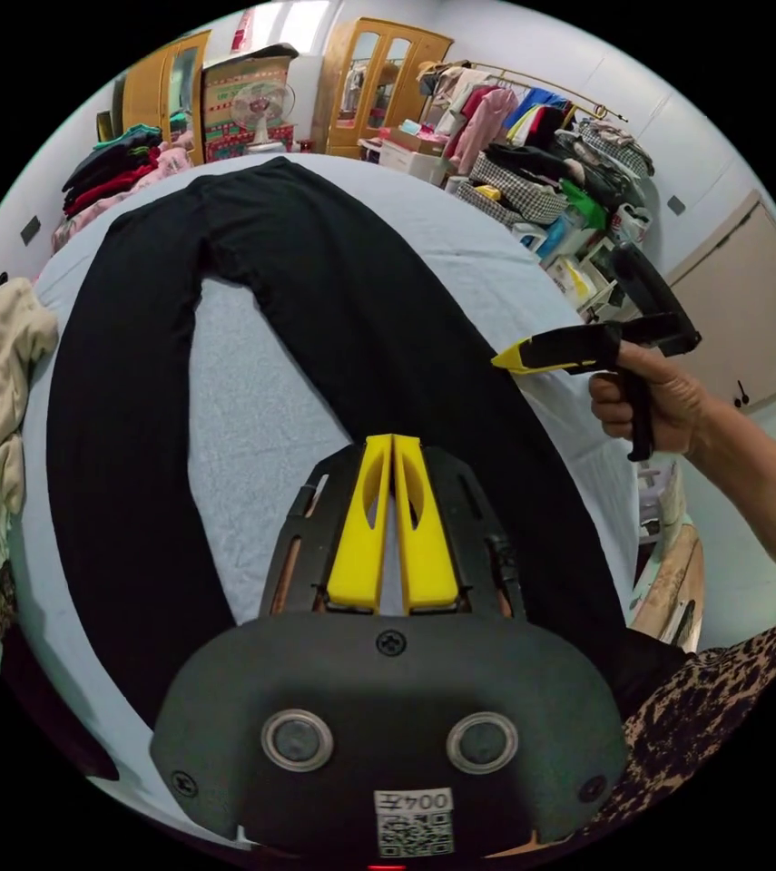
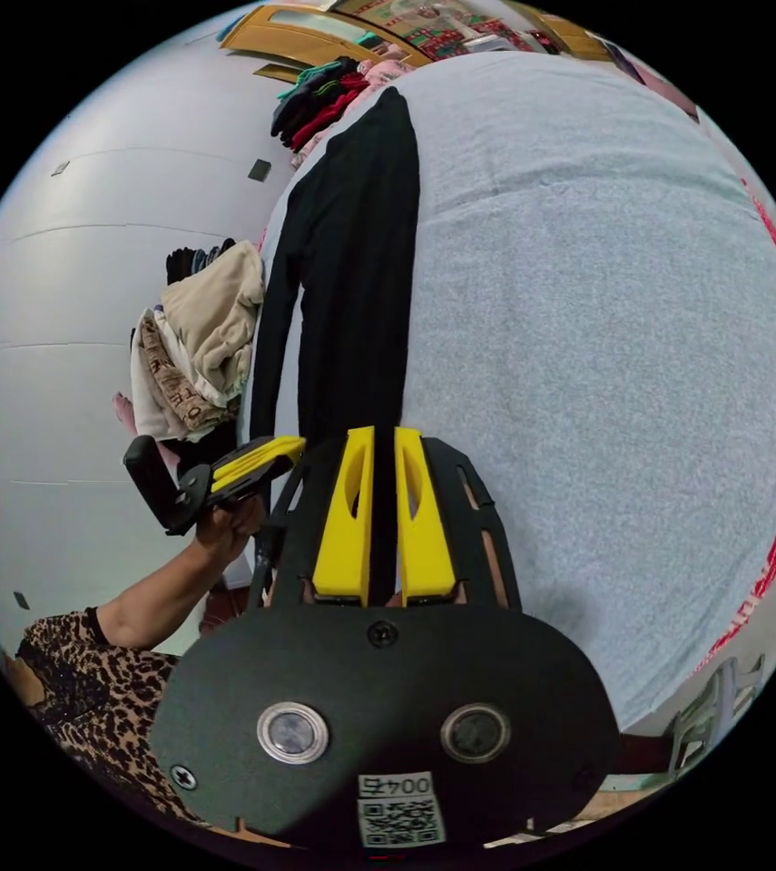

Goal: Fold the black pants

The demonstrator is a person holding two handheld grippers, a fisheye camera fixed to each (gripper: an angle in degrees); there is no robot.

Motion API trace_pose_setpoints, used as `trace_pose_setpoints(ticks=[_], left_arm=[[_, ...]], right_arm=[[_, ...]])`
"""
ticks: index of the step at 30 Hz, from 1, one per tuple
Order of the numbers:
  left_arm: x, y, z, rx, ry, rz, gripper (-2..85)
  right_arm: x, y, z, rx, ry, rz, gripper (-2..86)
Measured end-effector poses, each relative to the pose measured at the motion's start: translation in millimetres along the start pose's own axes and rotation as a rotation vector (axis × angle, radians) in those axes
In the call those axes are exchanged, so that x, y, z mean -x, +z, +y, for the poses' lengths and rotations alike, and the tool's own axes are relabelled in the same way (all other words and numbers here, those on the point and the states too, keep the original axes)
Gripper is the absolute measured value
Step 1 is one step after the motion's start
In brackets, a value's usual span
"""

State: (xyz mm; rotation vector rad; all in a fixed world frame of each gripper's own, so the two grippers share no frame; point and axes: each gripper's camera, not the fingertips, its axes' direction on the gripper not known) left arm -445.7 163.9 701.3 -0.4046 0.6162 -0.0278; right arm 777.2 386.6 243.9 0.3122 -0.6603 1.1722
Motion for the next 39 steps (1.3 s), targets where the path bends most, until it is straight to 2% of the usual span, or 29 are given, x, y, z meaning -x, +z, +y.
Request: trace_pose_setpoints(ticks=[5,9,12,14,18,26,31,35,39], left_arm=[[11.3,29.9,-15.1,-0.014,-0.014,0.009,0.2],[19.4,47.4,-24.6,-0.024,-0.019,0.023,0.2],[26.3,61.2,-31.5,-0.032,-0.03,0.036,0.1],[30.8,71.6,-36.8,-0.036,-0.037,0.04,0.1],[34.3,86.3,-44.1,-0.04,-0.03,0.026,0.1],[45.6,116.6,-55.4,-0.049,-0.024,0.024,0.1],[54.6,131.6,-60.1,-0.045,-0.024,0.047,0.1],[53.4,134.5,-58.8,-0.013,0.009,0.024,0.2],[34.8,127.7,-30.5,-0.035,0.078,0.086,0.1]], right_arm=[[-4.9,-13.1,-15.8,-0.033,0.005,0.016,0.6],[-13.3,-23.4,-22.6,-0.049,0.022,0.002,0.9],[-9.4,-32.2,-33.0,-0.059,0.013,0.036,3.8],[-12.4,-42.4,-45.9,-0.1,0.035,-0.024,7.1],[-13.1,-44.1,-75.5,-0.088,0.043,-0.021,7.9],[6.8,-35.1,-119.2,-0.022,-0.023,0.13,1.1],[-6.4,-55.8,-105.3,-0.055,0.005,0.101,3.6],[-7.5,-56.2,-66.0,0.019,-0.006,-0.015,7.7],[-6.3,-50.6,-31.0,0.057,0.007,-0.059,8.8]])
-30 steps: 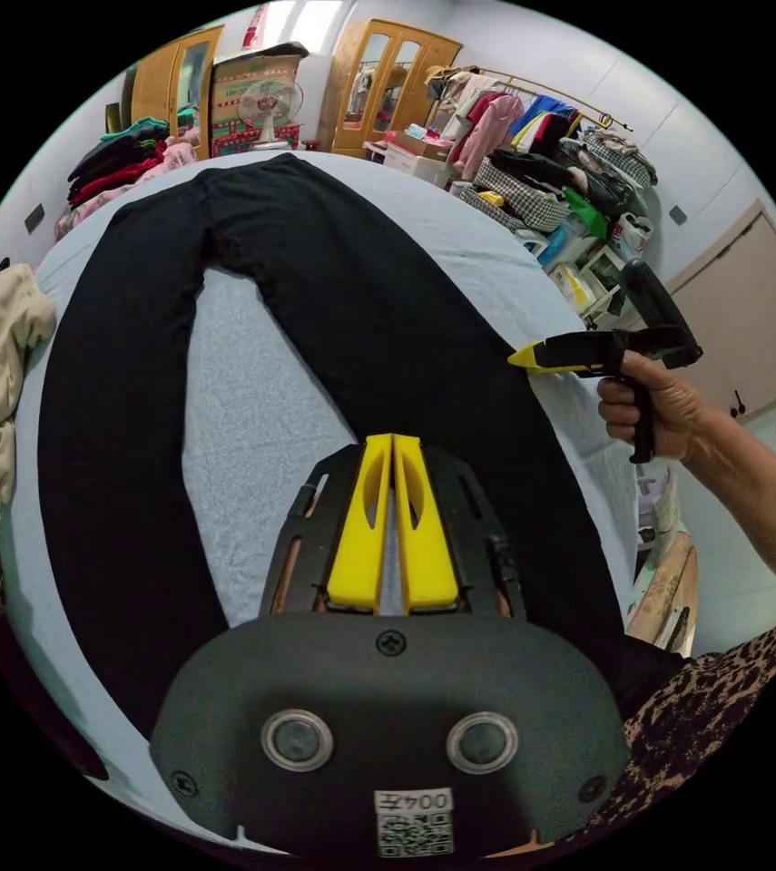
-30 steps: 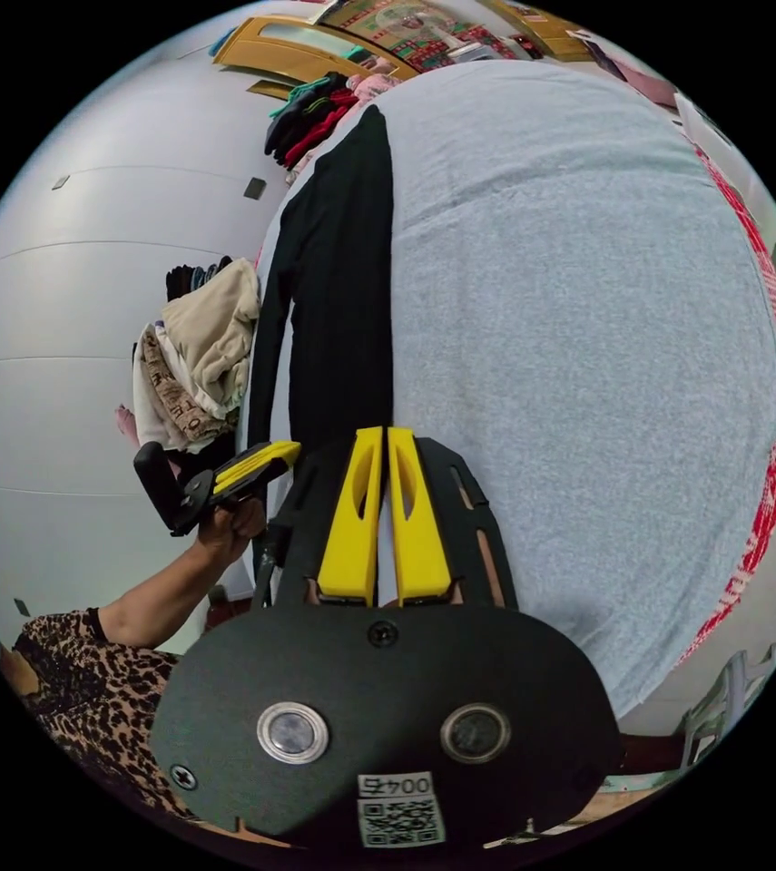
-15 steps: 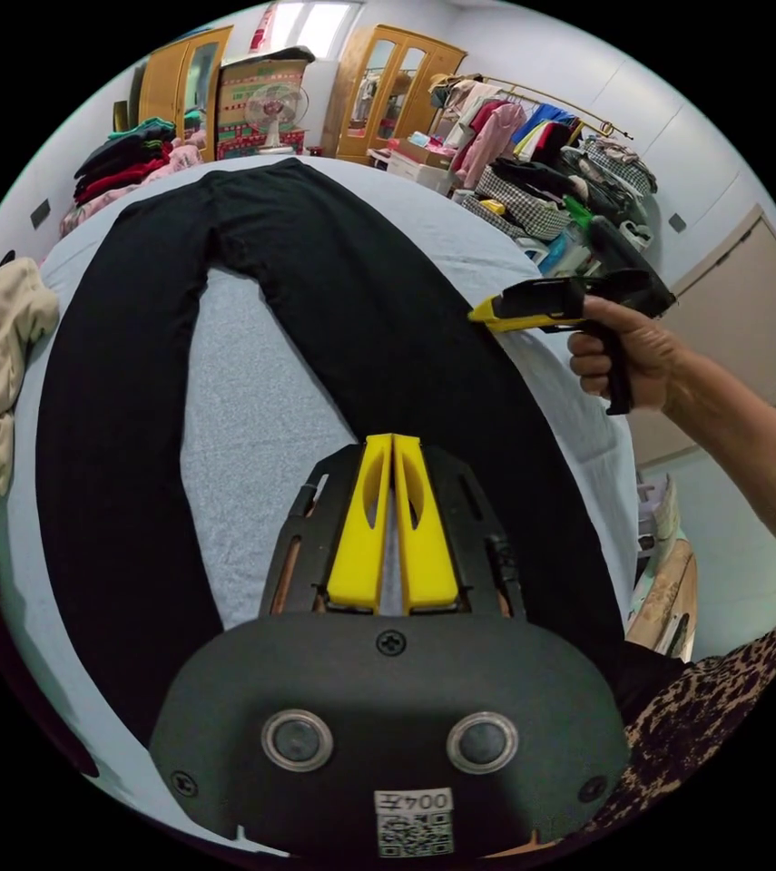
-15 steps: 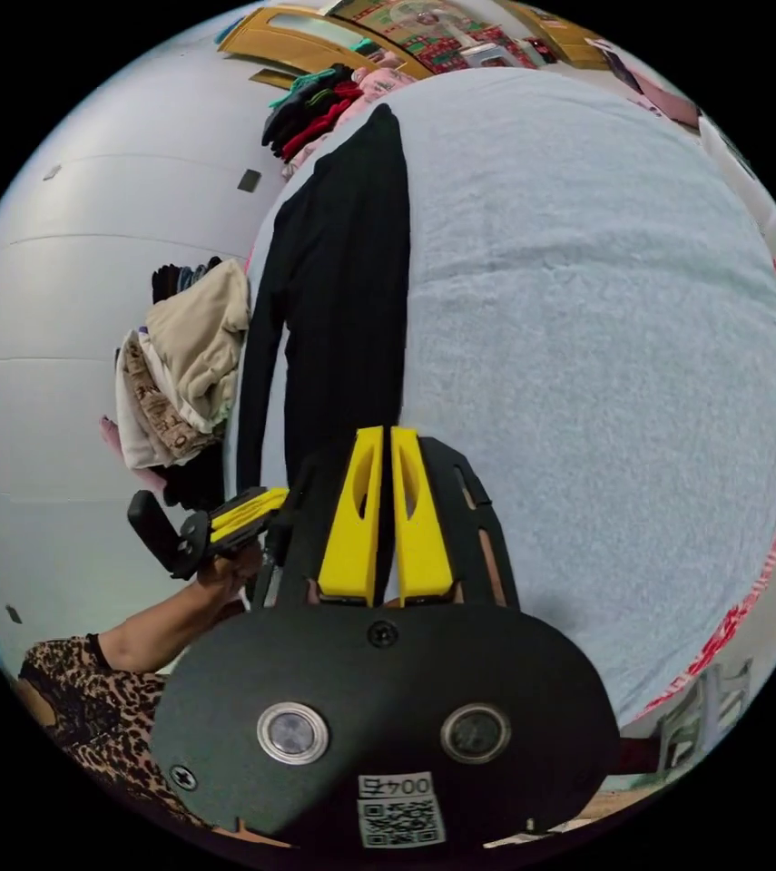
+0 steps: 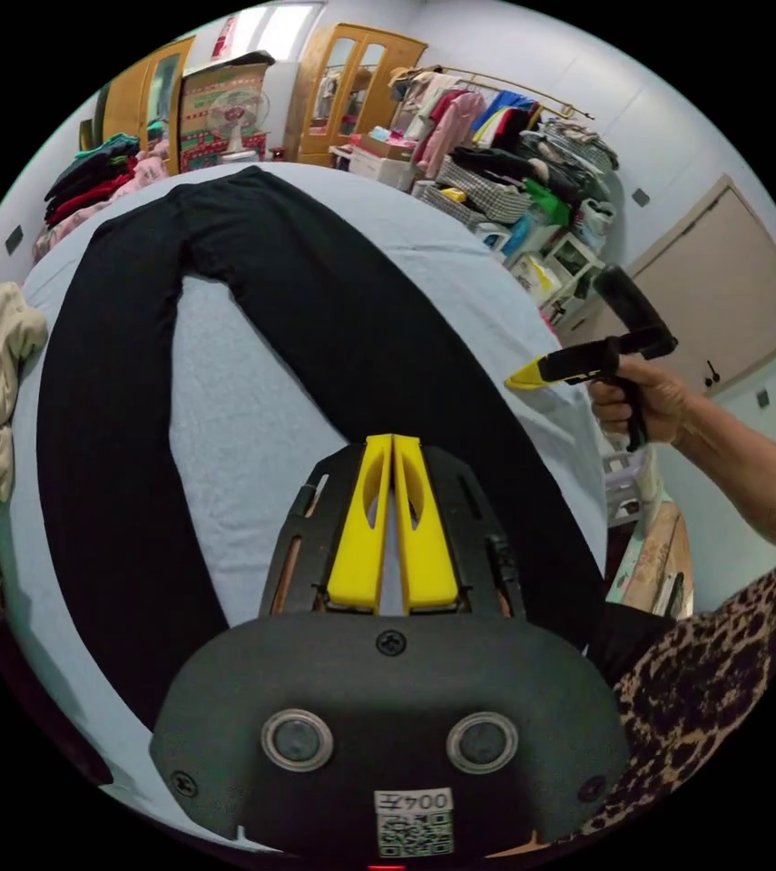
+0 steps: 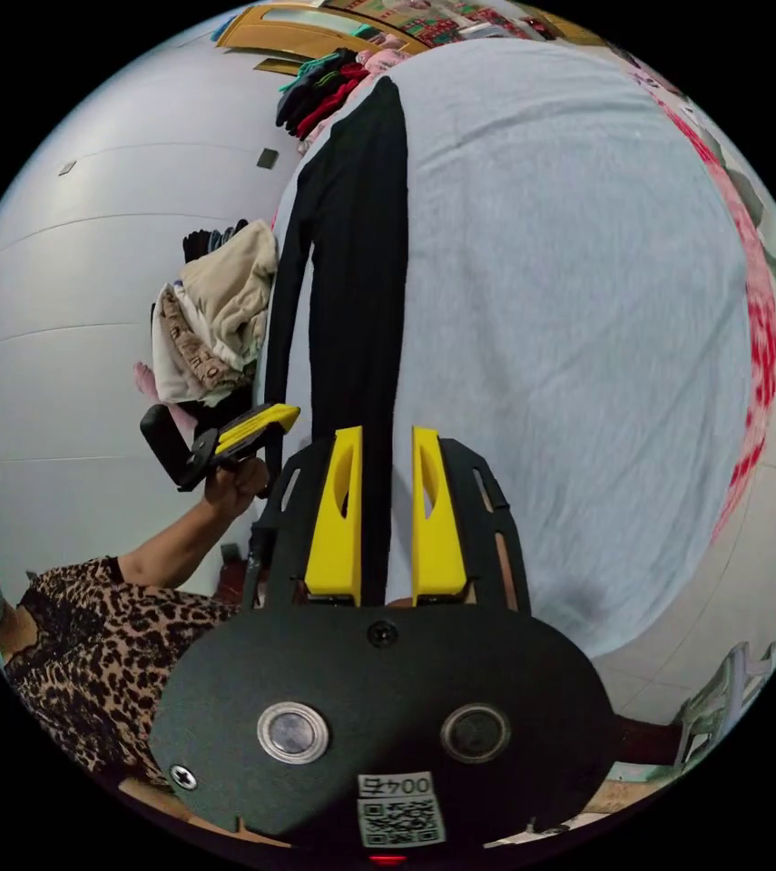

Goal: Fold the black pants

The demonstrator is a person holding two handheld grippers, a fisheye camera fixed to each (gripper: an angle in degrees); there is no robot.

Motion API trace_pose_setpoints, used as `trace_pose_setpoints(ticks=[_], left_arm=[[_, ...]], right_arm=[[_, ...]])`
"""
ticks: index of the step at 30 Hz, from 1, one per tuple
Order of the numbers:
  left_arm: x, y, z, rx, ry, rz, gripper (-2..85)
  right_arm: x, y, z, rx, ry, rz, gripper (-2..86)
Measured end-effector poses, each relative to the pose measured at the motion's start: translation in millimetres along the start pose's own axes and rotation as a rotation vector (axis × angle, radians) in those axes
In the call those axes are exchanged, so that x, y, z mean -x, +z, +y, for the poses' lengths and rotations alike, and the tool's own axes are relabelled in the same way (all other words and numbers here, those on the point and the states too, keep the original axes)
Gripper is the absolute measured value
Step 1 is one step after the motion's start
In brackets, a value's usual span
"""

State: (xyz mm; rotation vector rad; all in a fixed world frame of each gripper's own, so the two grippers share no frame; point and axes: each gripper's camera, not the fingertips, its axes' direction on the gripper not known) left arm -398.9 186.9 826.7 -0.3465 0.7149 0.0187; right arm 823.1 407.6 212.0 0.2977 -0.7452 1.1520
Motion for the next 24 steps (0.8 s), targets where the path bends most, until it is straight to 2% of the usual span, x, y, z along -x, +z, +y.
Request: trace_pose_setpoints(ticks=[6,9,13,18,24], left_arm=[[-27.1,29.7,40.7,0.091,0.041,-0.019,0.1],[-21.9,36.5,44.3,0.073,-0.001,0.001,0.1],[-21.9,45.4,49.9,0.075,0.006,-0.009,0.1],[-21.6,55.1,58.8,0.066,0.005,-0.009,0.0],[-24.1,66.6,69.2,0.069,0.02,-0.015,0.0]], right_arm=[[5.8,13.7,13.1,0.004,0.025,-0.042,7.9],[14.5,24.3,7.4,0.043,0.008,-0.003,3.6],[10.9,14.8,14.2,-0.022,0.041,0.02,0.8],[1.3,-0.9,31.6,-0.075,0.098,0.016,1.3],[17.2,5.3,60.0,-0.037,0.09,-0.023,7.2]])
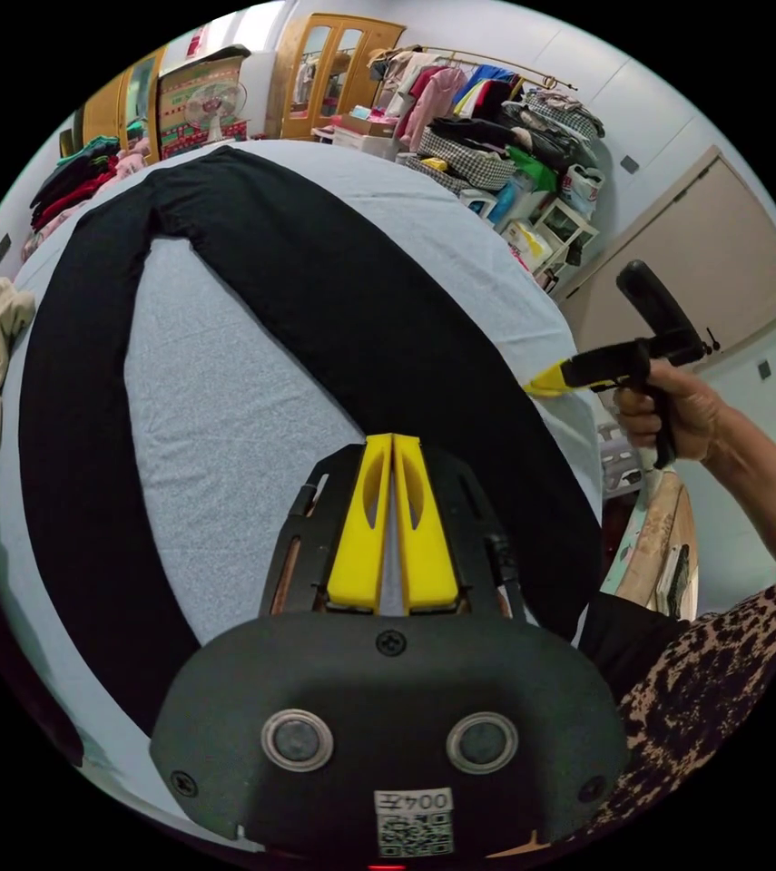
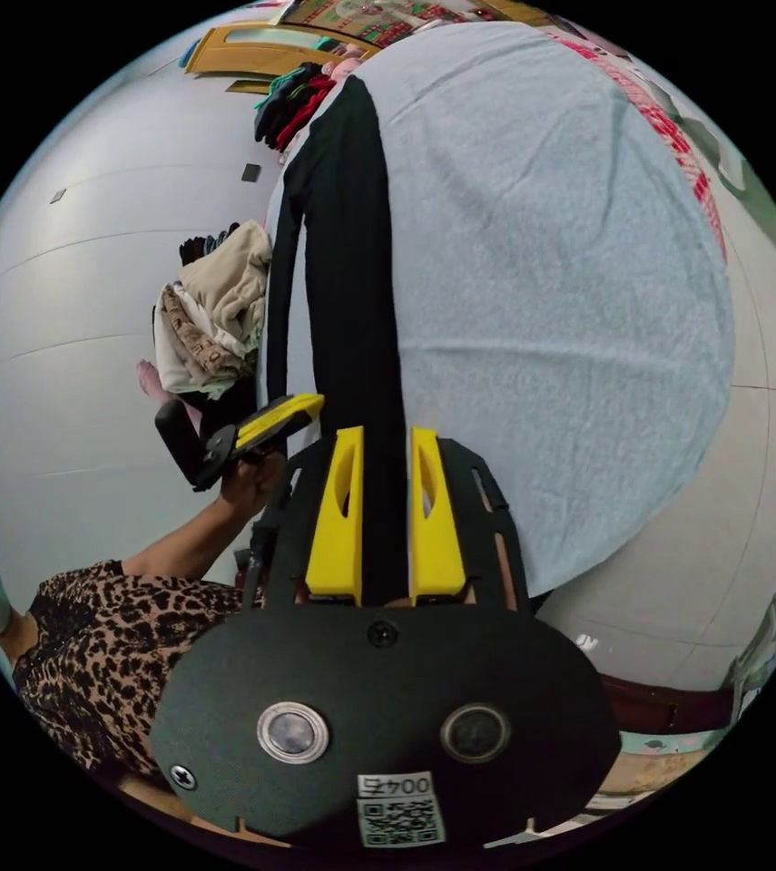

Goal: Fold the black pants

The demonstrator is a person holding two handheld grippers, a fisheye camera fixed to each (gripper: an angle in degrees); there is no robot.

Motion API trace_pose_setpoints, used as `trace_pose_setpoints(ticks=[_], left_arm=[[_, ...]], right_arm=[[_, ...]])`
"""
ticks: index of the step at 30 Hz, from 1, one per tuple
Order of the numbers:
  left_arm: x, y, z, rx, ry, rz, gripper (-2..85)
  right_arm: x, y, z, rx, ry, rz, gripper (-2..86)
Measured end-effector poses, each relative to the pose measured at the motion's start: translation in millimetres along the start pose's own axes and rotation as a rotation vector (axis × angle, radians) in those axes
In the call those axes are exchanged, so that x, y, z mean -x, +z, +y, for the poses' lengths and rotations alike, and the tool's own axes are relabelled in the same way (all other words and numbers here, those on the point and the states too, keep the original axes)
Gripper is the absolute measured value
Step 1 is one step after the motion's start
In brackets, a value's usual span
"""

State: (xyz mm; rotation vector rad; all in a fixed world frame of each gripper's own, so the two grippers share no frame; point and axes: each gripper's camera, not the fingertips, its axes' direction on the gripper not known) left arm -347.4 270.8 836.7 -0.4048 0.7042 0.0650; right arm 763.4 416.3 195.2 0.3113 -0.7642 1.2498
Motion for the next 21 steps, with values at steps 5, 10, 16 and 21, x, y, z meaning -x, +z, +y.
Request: trace_pose_setpoints(ticks=[5,10,16,21], left_arm=[[-3.5,10.6,11.5,-0.01,0.004,-0.001,0.1],[-8.5,20.3,19.6,-0.004,0.007,-0.003,0.1],[-21.1,32.6,32.7,-0.015,0.004,-0.036,0.1],[-34.6,42.9,41.6,-0.014,-0.018,-0.077,0.1]], right_arm=[[20.8,10.8,9.8,0.031,-0.051,0.17,0.3],[36.3,-8.6,23.2,-0.022,-0.069,0.292,-0.5],[74.8,-18.6,-7.6,-0.054,-0.233,0.355,0.2],[59.9,-49.6,-83.8,-0.127,-0.191,0.086,5.1]])
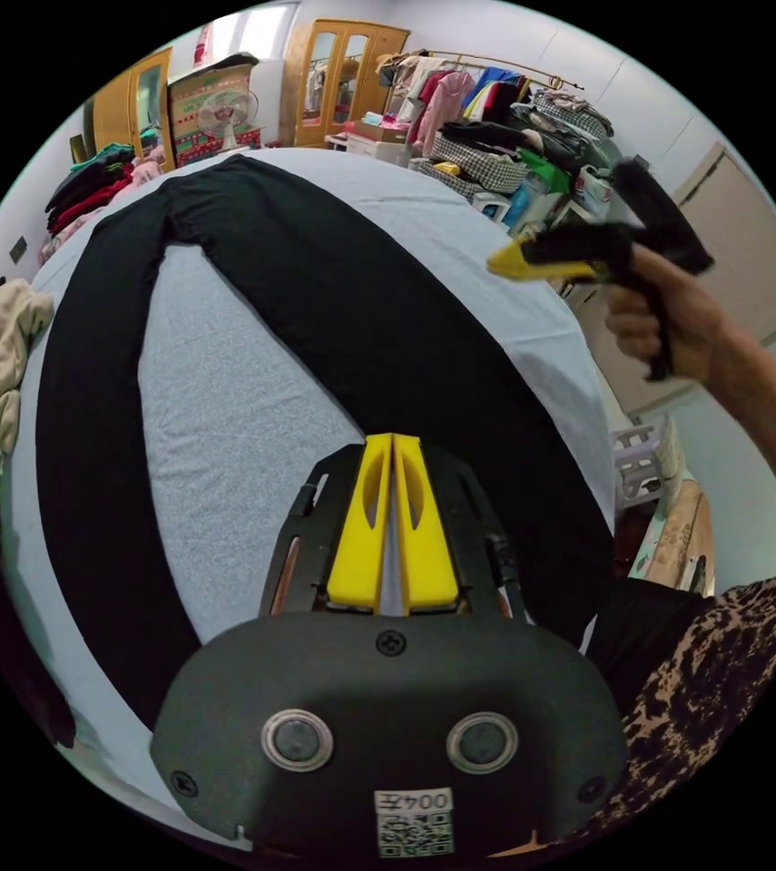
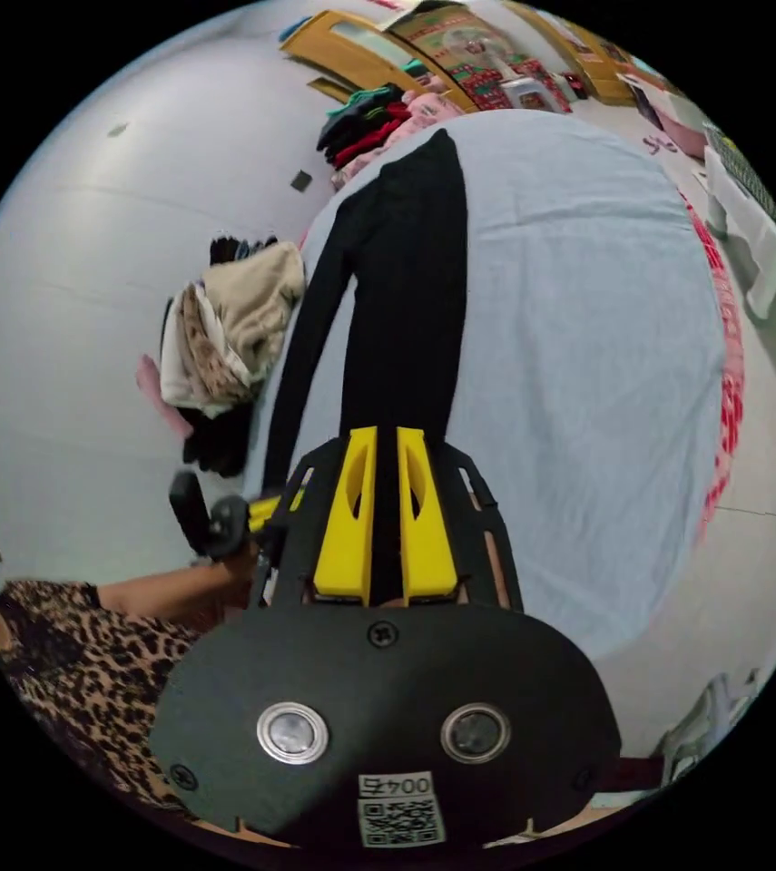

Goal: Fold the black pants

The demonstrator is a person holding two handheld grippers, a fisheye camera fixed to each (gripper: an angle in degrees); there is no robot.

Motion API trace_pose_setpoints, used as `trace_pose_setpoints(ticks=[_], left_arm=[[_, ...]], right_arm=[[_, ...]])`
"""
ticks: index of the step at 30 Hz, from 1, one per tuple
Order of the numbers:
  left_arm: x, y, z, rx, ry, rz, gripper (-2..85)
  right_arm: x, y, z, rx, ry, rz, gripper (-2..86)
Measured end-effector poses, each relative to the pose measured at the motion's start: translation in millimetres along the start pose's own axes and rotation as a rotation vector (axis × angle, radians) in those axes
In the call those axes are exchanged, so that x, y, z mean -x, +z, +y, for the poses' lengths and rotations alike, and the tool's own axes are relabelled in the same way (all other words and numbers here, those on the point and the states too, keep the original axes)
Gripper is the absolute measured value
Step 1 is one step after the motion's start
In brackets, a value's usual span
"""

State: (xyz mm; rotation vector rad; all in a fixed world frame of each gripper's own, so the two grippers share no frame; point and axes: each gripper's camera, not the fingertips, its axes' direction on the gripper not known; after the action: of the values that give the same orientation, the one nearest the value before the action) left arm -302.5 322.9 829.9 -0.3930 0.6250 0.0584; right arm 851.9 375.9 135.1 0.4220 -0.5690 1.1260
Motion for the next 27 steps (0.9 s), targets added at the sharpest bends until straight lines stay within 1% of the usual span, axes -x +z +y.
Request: trace_pose_setpoints(ticks=[2,3,7,8,11,16,19,23,27], left_arm=[[-6.1,4.9,3.6,0.006,-0.015,-0.011,0.1],[-7.3,6.1,4.6,0.007,-0.02,-0.012,0.1],[-15.8,14.6,11.9,0.008,-0.066,-0.013,0.1],[-18.7,17.0,13.7,0.011,-0.078,-0.015,0.1],[-25.0,23.2,17.3,0.022,-0.12,-0.013,0.1],[-38.1,33.1,22.7,0.041,-0.156,-0.023,0.1],[-47.7,39.2,26.3,0.05,-0.167,-0.035,0.1],[-60.9,47.4,34.9,0.041,-0.203,-0.044,0.1],[-75.8,54.1,40.3,0.041,-0.199,-0.073,0.1]], right_arm=[[-23.6,-4.9,-45.3,-0.023,0.065,-0.083,6.0],[-28.6,-5.1,-56.5,-0.021,0.075,-0.094,6.1],[-51.7,3.4,-124.4,0.049,0.139,-0.025,7.9],[-56.7,8.8,-138.0,0.09,0.166,-0.024,8.4],[-58.5,16.7,-159.6,0.126,0.157,-0.062,7.4],[-51.3,25.8,-174.9,0.179,0.131,-0.014,2.7],[-53.3,22.6,-177.2,0.191,0.12,-0.023,0.6],[-59.9,11.5,-170.8,0.171,0.127,-0.041,-0.2],[-57.8,-5.7,-154.0,0.133,0.109,-0.015,-0.2]])
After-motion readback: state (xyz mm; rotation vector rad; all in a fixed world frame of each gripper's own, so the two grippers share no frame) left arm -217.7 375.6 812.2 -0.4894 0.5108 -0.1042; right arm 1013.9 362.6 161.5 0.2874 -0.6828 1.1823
